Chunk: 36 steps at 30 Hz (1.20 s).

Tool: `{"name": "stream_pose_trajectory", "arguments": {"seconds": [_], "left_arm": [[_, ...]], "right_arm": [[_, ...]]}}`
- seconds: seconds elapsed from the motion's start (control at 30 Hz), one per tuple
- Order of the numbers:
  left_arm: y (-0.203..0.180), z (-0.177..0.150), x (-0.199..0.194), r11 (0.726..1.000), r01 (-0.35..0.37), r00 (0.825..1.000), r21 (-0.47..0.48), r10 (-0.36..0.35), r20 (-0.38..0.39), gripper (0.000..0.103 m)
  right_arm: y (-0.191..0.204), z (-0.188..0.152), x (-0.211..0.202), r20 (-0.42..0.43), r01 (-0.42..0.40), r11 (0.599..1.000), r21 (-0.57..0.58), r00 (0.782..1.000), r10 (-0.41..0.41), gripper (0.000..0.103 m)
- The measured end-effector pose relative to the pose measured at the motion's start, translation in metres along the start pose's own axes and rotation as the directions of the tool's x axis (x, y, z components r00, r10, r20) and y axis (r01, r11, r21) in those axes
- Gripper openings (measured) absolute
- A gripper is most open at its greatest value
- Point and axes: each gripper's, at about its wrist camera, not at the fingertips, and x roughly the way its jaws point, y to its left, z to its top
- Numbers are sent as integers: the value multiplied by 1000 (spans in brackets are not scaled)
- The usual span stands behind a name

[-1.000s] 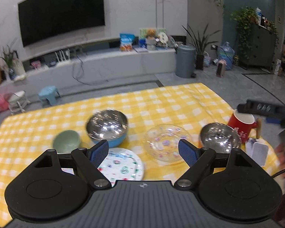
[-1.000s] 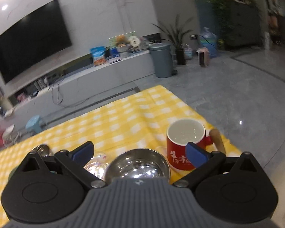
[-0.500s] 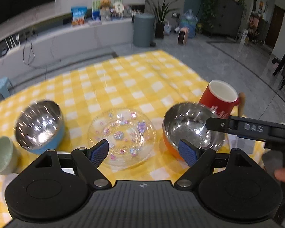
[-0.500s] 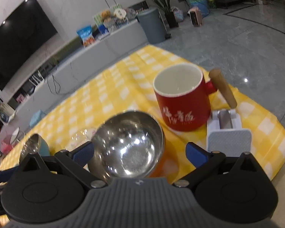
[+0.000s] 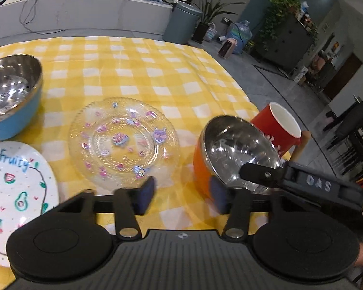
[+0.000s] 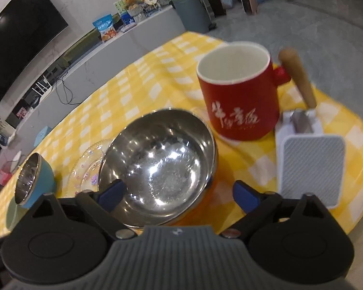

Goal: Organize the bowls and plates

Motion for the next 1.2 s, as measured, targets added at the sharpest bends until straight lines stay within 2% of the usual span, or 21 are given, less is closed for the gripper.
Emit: {"name": "stream_pose_trajectory", "arguments": {"seconds": [0.07, 0.13, 0.2, 0.33, 0.4, 0.47, 0.57, 0.7, 0.97, 1.03, 1.1, 1.2], "left_arm": [[-2, -2, 4, 1000, -14, 1000, 21, 14, -7, 46], [-4, -5, 6, 999, -26, 1000, 27, 26, -6, 42], [-5, -7, 7, 999, -32, 999, 29, 32, -6, 38], [-5, -10, 7, 998, -59, 998, 36, 59, -9, 33], [-6, -11, 8, 997, -70, 998, 41, 70, -4, 30], [-7, -12, 6, 995, -88, 996, 47, 88, 10, 28], [-6, -11, 7, 996, -83, 997, 41, 83, 10, 28], [-3, -10, 7, 999, -48, 999, 3, 48, -3, 28], [4, -8, 8, 998, -56, 998, -41, 56, -15, 28], [4, -8, 8, 998, -48, 999, -47, 48, -13, 28], [2, -8, 8, 998, -40, 999, -40, 40, -13, 28], [1, -9, 6, 999, -32, 999, -38, 32, -5, 28]], "right_arm": [[-6, 0, 7, -24, -16, 999, 45, 1000, 17, 78], [-9, -1, 11, -31, -16, 998, 66, 999, 18, 76], [-7, -4, 13, -33, 0, 999, 46, 999, 2, 65], [-5, -7, 13, -32, 17, 999, 36, 999, -16, 58], [-8, -7, 15, -43, 34, 998, 62, 999, -31, 44], [-13, -8, 19, -68, 29, 993, 111, 997, -21, 38], [-21, -8, 18, -83, 7, 986, 166, 997, 7, 37], [-19, -8, 17, -80, 6, 989, 149, 997, 6, 39], [-15, -12, 16, -62, -3, 993, 115, 998, 10, 43], [-17, -11, 17, -56, 0, 992, 130, 998, 7, 40], [-22, -12, 15, -50, 4, 986, 164, 999, 4, 30], [-30, -13, 13, -44, 2, 978, 210, 999, 8, 23]]}}
